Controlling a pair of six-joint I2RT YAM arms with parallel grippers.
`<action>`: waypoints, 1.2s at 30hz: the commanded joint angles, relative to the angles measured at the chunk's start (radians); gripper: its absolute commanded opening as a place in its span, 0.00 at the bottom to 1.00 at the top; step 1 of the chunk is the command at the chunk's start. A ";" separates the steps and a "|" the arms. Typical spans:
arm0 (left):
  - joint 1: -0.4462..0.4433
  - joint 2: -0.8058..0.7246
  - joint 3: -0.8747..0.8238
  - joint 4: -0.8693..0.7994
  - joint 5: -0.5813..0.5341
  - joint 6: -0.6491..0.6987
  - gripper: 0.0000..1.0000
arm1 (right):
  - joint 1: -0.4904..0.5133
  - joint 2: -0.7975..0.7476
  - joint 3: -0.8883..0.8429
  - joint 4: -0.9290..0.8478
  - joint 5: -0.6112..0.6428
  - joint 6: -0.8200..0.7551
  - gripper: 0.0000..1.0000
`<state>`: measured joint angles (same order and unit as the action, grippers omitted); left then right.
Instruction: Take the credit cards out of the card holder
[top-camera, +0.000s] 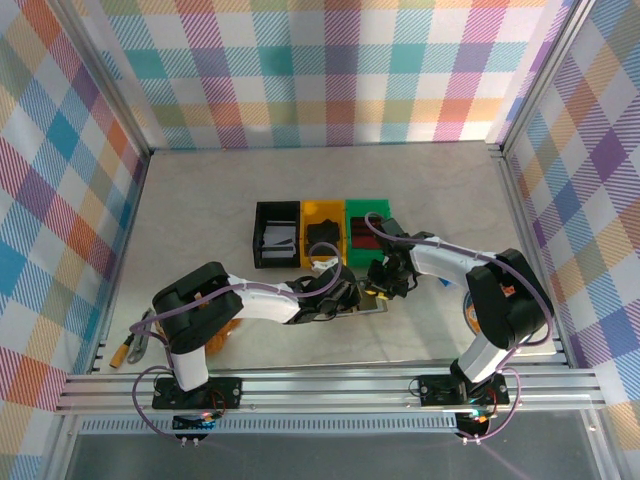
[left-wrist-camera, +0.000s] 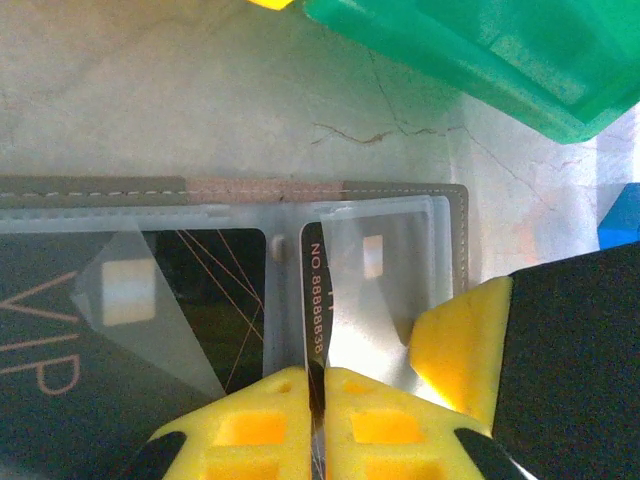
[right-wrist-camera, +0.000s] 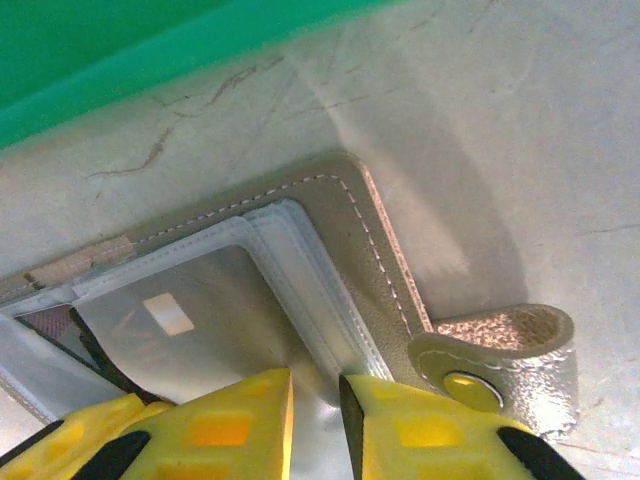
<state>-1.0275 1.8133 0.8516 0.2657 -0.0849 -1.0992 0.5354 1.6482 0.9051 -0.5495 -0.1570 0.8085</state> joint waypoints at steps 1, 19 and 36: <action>-0.017 0.014 -0.036 0.040 0.003 -0.025 0.04 | 0.000 0.032 -0.046 0.016 0.007 0.020 0.24; -0.017 -0.055 -0.092 0.053 -0.060 -0.040 0.00 | -0.011 0.044 -0.062 0.030 0.000 0.026 0.24; -0.017 -0.085 -0.121 0.092 -0.078 -0.039 0.00 | -0.011 0.053 -0.067 0.030 -0.004 0.029 0.24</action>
<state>-1.0367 1.7523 0.7525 0.3729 -0.1295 -1.1374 0.5293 1.6485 0.8825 -0.4866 -0.2054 0.8307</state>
